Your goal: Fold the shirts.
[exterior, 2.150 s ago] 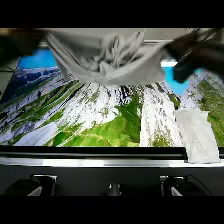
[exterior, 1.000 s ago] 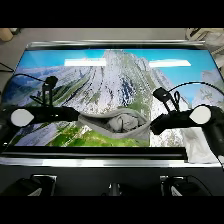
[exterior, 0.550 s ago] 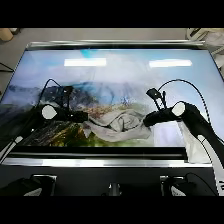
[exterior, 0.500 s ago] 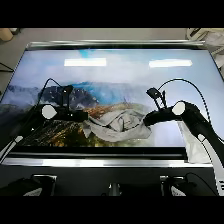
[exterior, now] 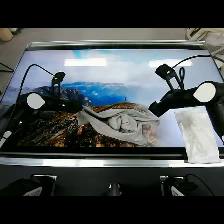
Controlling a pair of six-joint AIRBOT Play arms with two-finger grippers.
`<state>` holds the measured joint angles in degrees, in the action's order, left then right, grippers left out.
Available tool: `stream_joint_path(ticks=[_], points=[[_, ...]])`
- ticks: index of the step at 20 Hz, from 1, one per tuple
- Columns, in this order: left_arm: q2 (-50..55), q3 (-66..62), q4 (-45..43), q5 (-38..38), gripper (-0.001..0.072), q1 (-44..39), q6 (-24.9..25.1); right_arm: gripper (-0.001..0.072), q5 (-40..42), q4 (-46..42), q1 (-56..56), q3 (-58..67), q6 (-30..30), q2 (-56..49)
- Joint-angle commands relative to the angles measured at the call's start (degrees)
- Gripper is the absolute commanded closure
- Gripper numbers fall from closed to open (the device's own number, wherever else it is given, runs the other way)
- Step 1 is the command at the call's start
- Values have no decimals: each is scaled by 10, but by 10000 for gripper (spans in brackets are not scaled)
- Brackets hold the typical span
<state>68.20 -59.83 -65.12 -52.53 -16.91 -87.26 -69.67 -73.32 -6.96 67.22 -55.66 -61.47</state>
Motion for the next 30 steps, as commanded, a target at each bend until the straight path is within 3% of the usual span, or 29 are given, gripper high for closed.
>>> stream_joint_path(ticks=[1,3,5,8,11,15,20,24,26,27,28,29,30], points=[[-7,-8,0,-16,683,1,5,33,-113,2,-1,-2,-32,4],[-7,-8,0,-19,683,-3,6,34,-110,20,-1,-83,-17,-1],[-7,-8,0,-21,683,-5,15,38,-53,-12,0,-158,-5,-2],[-7,-8,0,-21,683,-6,20,40,55,-85,0,-185,-78,-22],[-7,-8,0,-21,683,-6,20,81,138,-122,0,-185,-84,-66],[-7,-8,0,-21,683,-6,20,81,158,-136,0,-158,-34,-153],[-7,-8,2,-21,683,-7,19,83,210,-137,0,-106,-32,-193],[-7,-8,2,-21,683,-7,18,113,137,-125,0,-106,2,-212],[-8,-8,2,-21,683,-7,18,211,110,-113,0,-106,35,-214],[-8,-8,2,-21,683,-7,18,301,112,-112,0,-106,34,-214],[-9,-8,2,-21,683,-7,18,551,115,-112,0,-106,33,-214],[-10,-10,2,-22,683,-7,18,689,118,-112,0,-105,27,-212],[-13,-17,2,-27,683,-6,19,696,117,-112,0,-99,23,-209]])
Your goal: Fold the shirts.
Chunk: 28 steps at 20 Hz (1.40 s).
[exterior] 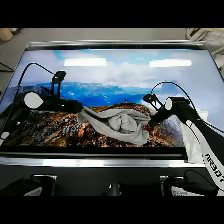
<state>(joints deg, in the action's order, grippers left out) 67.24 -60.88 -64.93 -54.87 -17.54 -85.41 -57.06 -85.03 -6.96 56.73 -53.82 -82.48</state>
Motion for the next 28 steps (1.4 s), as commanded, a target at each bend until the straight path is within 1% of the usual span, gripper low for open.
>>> stream_joint_path(ticks=[1,3,5,6,7,8,10,11,13,14,16,18,20,21,24,28], points=[[-7,-26,-1,-17,683,3,5,697,-13,1,0,23,3,12],[-19,-101,-5,-59,683,14,41,697,-11,-30,0,80,-7,58],[-38,-218,-22,-83,683,36,45,697,9,-87,0,168,-47,129],[-50,-290,-21,-83,683,53,44,697,22,-112,0,222,-61,172],[-59,-361,-21,-81,683,68,40,697,36,-125,0,272,-64,212],[-69,-439,-21,-78,683,83,26,696,53,-134,0,322,-64,257],[-87,-565,-21,-56,683,99,-5,696,88,-130,0,391,-71,339],[-101,-601,-18,-38,683,99,-19,696,99,-114,0,409,-87,375],[-143,-601,35,19,683,98,-20,696,111,-84,0,416,-101,445],[-164,-588,45,43,683,94,-20,696,105,-84,0,416,-101,468],[-191,-571,39,82,683,92,-15,696,86,-84,0,416,-101,496],[-195,-571,13,118,683,93,-5,696,59,-84,0,416,-101,501],[-187,-571,-14,145,683,93,-5,696,26,-83,0,416,-120,489],[-179,-571,-16,144,683,93,-5,696,11,-78,0,416,-129,480],[-148,-563,-24,141,683,93,-5,696,-31,-40,0,416,-128,432],[-91,-510,-108,141,683,93,-5,695,-149,-19,0,414,-129,310]])
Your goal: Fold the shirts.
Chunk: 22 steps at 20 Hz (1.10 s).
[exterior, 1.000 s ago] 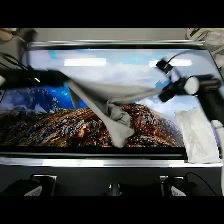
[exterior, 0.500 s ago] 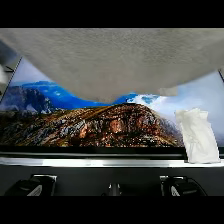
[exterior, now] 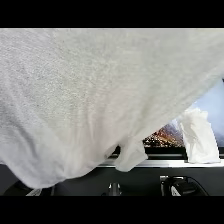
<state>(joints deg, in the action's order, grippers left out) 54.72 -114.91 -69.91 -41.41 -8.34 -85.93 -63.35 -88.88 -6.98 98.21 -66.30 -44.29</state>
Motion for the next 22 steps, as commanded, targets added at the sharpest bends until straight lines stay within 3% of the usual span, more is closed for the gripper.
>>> stream_joint_path(ticks=[1,5,8,10,15,16,17,18,22], points=[[59,46,-80,20,683,1,0,695,-92,31,0,-7,-7,-111],[199,62,-86,115,683,0,-19,695,-31,106,0,-40,-29,-264],[315,62,-86,106,683,0,-32,695,-20,99,0,-41,-44,-375],[386,62,-84,65,682,-8,-33,695,-42,81,0,-41,-54,-432],[494,63,-35,-127,679,-42,-33,695,-88,72,0,-41,-46,-496],[505,62,-36,-171,599,-47,-33,695,-87,71,0,-41,-38,-497],[512,62,-38,-223,232,-49,-32,695,-88,65,0,-40,-30,-497],[514,62,-54,-267,-9,-45,-35,695,-98,57,0,-40,-21,-497],[488,59,-34,-470,-4,33,-41,695,-167,4,0,-40,26,-497]])
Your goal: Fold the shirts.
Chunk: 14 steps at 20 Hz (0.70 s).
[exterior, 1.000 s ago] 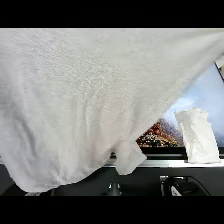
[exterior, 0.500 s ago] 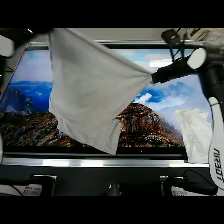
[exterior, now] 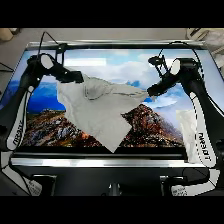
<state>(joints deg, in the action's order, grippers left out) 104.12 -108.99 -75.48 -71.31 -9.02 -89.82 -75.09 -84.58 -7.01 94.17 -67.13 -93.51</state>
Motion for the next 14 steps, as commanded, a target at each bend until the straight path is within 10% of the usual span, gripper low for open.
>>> stream_joint_path(ticks=[1,4,9,14], points=[[-21,16,46,-207,4,55,-1,695,-61,-50,0,0,48,-4],[-123,214,74,-183,3,55,28,695,-58,-51,0,0,57,-5],[-317,633,257,78,3,44,35,693,-73,-35,0,0,57,-5],[-320,737,327,167,3,14,37,693,-80,-23,0,0,57,-5]])
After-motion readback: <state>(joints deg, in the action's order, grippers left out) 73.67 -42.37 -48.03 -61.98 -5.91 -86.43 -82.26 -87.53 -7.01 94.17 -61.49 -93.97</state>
